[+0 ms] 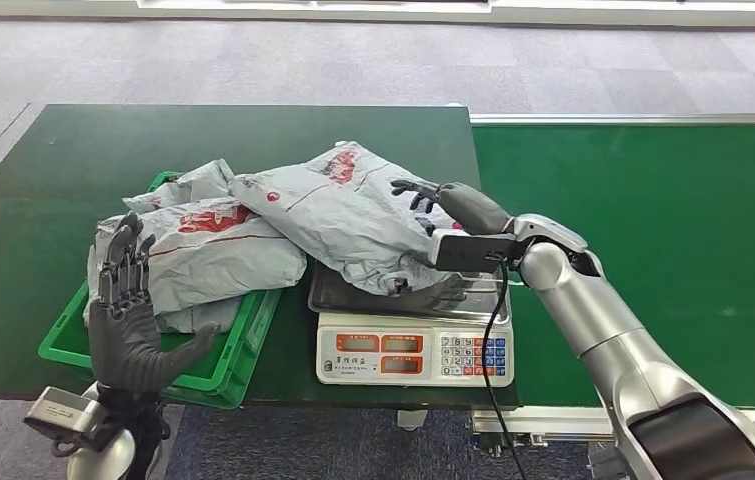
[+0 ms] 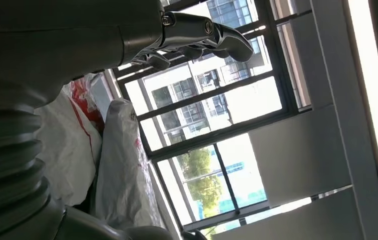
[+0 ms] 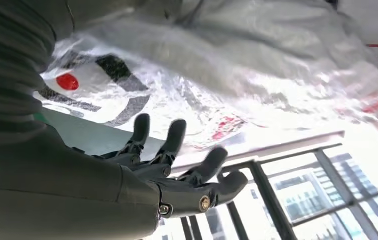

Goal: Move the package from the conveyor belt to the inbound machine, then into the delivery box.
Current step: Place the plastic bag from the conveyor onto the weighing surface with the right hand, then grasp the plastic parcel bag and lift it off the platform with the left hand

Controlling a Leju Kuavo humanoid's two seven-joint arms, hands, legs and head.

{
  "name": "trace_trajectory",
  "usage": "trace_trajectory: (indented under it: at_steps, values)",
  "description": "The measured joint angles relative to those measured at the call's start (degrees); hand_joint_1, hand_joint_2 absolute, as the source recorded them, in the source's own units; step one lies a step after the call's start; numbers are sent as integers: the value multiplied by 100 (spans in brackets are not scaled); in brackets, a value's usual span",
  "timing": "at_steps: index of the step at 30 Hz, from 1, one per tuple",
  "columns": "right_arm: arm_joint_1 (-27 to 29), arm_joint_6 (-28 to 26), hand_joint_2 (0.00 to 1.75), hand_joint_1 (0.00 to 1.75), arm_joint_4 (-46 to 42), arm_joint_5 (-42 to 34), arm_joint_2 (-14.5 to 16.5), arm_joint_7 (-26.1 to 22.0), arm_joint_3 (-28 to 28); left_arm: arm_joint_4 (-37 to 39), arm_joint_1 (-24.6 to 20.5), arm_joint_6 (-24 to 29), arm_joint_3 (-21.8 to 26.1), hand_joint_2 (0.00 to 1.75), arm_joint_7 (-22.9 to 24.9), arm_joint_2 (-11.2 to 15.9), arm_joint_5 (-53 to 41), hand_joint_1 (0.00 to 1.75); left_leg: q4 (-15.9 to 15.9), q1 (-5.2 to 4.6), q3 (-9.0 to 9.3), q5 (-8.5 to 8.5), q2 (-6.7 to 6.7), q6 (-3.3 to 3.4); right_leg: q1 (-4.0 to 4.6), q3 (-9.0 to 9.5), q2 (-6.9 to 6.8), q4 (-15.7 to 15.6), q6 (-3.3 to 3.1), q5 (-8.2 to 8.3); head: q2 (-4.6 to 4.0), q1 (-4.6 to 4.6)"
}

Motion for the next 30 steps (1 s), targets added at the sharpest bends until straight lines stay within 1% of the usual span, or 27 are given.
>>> trace_trajectory:
  at_steps: [4,6,8,10,14,16,18,21,23,24,26,28,30]
  values:
    - [377,105,175,0,-637,-329,-359,-264,-14,136,-176,115,3,175,94,89,-316,0,1,-1,0,-3,2,2,-1,-4,4,-2,0,0,0,0]
    - [634,191,175,0,-1083,-617,-535,-453,-66,309,-390,177,2,175,166,156,-505,0,1,-1,-2,-2,-1,2,0,-6,0,-3,0,0,0,-1]
    - [899,297,175,0,-1620,-1055,-690,-576,-163,607,-741,199,-1,175,310,219,-678,0,1,0,-4,-1,-4,1,2,-6,-6,-3,0,0,0,-1]
    - [1098,395,175,0,-2162,-1567,-793,-609,-288,999,-1196,199,-14,175,582,250,-895,0,1,0,-5,2,-3,-2,4,-6,-4,-2,-1,3,0,0]
    - [1282,629,175,0,-2939,-2397,-817,-620,-585,1824,-2100,239,-157,175,1197,249,-1450,0,1,0,0,4,11,-3,5,-8,13,-1,-1,13,0,0]
    - [1310,903,175,0,-3182,-2814,-738,-620,-809,2246,-2495,317,-271,175,1469,224,-1780,0,2,0,1,8,13,-5,4,-8,16,-1,1,17,0,0]
    - [1312,1233,175,0,-3334,-3173,-568,-621,-1143,2704,-2876,412,-404,175,1703,175,-2121,0,3,0,0,12,10,-5,3,-7,17,-1,1,20,0,0]
    - [1297,1541,175,0,-3436,-3395,-334,-615,-1569,3279,-3313,549,-565,175,1876,73,-2407,0,3,0,0,13,10,-5,2,-5,18,-1,3,22,0,0]
    - [1260,1624,175,0,-3439,-3533,-128,-608,-1856,3722,-3622,776,-662,175,2097,-3,-2711,0,3,0,-2,13,10,-5,1,-7,18,-1,4,23,0,0]
    - [1211,1516,175,0,-3411,-3564,14,-579,-2039,4008,-3807,927,-706,175,2248,-53,-2886,0,3,0,-2,13,10,-5,1,-8,19,-1,5,24,0,0]
    - [1069,947,175,0,-3331,-3549,336,-464,-2428,4659,-4182,1171,-777,175,2569,-175,-3204,0,3,0,-2,14,10,-5,0,-7,19,0,5,24,0,0]
    - [951,277,175,0,-3285,-3515,618,-356,-2717,5265,-4481,1245,-839,175,2834,-281,-3450,0,3,0,-1,16,11,-7,0,-6,20,0,5,25,0,0]
    - [895,-89,175,0,-3280,-3499,812,-310,-2871,5725,-4646,1262,-892,175,2961,-350,-3596,0,3,0,0,17,14,-7,0,-7,24,1,3,27,0,0]
